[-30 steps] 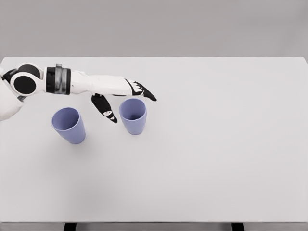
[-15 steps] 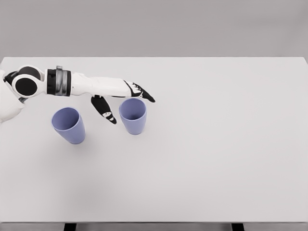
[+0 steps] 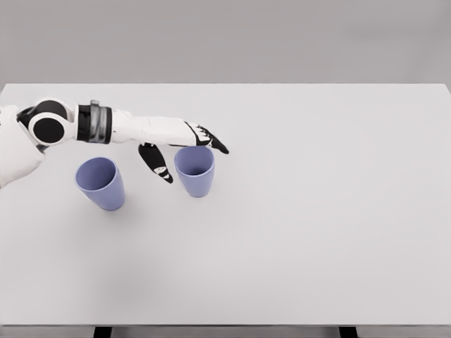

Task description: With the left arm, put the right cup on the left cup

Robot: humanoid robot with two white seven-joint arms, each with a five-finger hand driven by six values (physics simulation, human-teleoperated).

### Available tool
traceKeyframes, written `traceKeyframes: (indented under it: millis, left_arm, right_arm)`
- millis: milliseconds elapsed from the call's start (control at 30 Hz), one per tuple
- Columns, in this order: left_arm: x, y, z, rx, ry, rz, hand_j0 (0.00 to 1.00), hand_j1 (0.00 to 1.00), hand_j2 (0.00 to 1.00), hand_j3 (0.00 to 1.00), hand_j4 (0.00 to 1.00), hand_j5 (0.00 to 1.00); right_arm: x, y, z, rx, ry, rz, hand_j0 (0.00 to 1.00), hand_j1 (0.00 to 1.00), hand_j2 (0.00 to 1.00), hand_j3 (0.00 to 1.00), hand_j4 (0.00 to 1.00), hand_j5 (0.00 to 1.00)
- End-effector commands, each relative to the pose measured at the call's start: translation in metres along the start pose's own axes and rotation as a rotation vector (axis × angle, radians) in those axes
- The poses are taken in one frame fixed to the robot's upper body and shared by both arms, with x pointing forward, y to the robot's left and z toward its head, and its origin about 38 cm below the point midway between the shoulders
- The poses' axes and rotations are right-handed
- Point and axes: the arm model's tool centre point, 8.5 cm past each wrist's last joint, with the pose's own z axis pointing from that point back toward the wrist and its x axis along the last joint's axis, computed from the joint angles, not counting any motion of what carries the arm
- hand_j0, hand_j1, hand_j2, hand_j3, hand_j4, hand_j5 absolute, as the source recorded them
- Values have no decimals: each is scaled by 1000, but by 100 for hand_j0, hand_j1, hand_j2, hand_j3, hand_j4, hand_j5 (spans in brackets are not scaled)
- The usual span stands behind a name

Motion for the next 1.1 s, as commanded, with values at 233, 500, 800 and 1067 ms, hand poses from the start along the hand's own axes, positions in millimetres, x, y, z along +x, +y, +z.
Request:
traceKeyframes:
  millis: [233,500,800,1067]
  left_arm:
    - [0,-9,-10,-16,-5,3,93,93,93,93,93,93]
    - [-1,-3,-2,14,3,7,58,58,58,58,58,58]
    - [23,18,30,81,-52,-14,58,58,58,58,58,58]
    - [46,40,88,128,-44,-51,58,58,58,58,58,58]
  right_arm:
    - [0,0,0,0,0,0,100,100,100,100,100,100]
    - [0,0,0,0,0,0,100,100,100,100,100,100]
    - [0,0,0,0,0,0,100,100,100,100,100,100]
    - [0,0,0,0,0,0,100,100,100,100,100,100]
